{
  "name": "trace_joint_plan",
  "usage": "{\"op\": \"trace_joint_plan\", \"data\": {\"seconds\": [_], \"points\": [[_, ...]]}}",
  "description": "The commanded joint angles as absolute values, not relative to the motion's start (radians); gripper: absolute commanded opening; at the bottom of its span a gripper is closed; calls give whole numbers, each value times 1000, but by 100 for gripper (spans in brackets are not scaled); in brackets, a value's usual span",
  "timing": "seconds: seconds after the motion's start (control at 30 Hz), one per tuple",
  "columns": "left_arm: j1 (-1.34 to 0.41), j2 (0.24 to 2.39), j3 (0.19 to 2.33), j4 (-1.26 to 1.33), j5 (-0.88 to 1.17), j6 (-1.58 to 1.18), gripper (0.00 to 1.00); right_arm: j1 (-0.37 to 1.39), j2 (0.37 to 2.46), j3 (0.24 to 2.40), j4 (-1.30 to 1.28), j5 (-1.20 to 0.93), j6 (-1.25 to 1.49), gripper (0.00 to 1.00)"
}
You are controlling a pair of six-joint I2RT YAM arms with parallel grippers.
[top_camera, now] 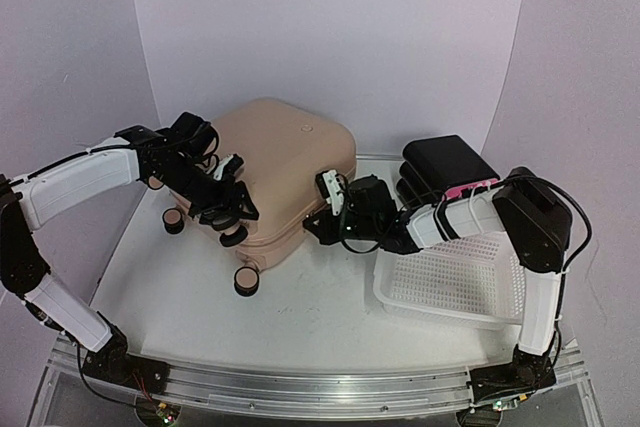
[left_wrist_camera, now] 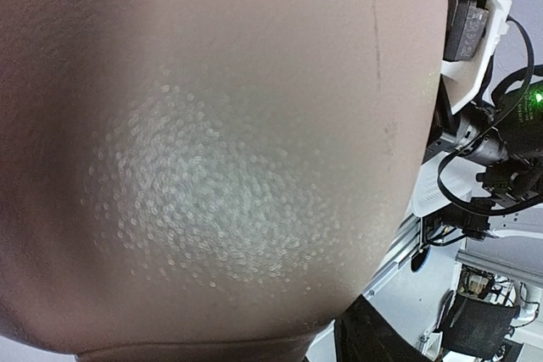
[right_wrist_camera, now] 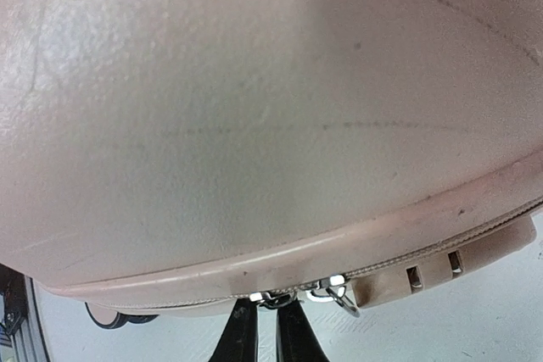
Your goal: Open, take out, and arrange the luggage
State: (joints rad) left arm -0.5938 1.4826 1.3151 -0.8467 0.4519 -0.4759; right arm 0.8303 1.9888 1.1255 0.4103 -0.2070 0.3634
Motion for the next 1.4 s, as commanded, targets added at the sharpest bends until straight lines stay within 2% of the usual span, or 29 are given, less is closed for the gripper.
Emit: {"op": "trace_joint_plan", "data": {"seconds": [0.0, 0.3, 0.4, 0.53, 0.7, 0.83, 1.0, 1.07, 1.2, 1.37], "points": [[-632, 1445, 1414, -747, 542, -445, 0, 878, 1952, 1102, 407, -244, 318, 0], [-633, 1473, 1415, -702, 579, -475, 0, 965, 1967, 1137, 396, -215, 335, 0], [-633, 1473, 1419, -701, 585, -476, 0, 1006, 1943, 1145, 325, -75, 312, 0], [-634, 1466, 1411, -688, 590, -482, 0, 1054, 1944, 1166, 344, -98, 305, 0], [-634, 1476, 1417, -672, 599, -490, 0, 1184, 1980, 1198, 392, 12, 196, 0], [-634, 1467, 1403, -663, 597, -488, 0, 1235, 2020, 1239, 462, 80, 241, 0], [-634, 1454, 1366, -644, 585, -493, 0, 1241, 1990, 1206, 494, 115, 319, 6], [-634, 1451, 1342, -625, 586, -502, 0, 1240, 1965, 1189, 480, 130, 321, 0], [-634, 1452, 1320, -577, 595, -524, 0, 1239, 1999, 1222, 472, 139, 330, 0], [-631, 1415, 1323, -569, 558, -536, 0, 1242, 2063, 1243, 612, 155, 291, 0]]}}
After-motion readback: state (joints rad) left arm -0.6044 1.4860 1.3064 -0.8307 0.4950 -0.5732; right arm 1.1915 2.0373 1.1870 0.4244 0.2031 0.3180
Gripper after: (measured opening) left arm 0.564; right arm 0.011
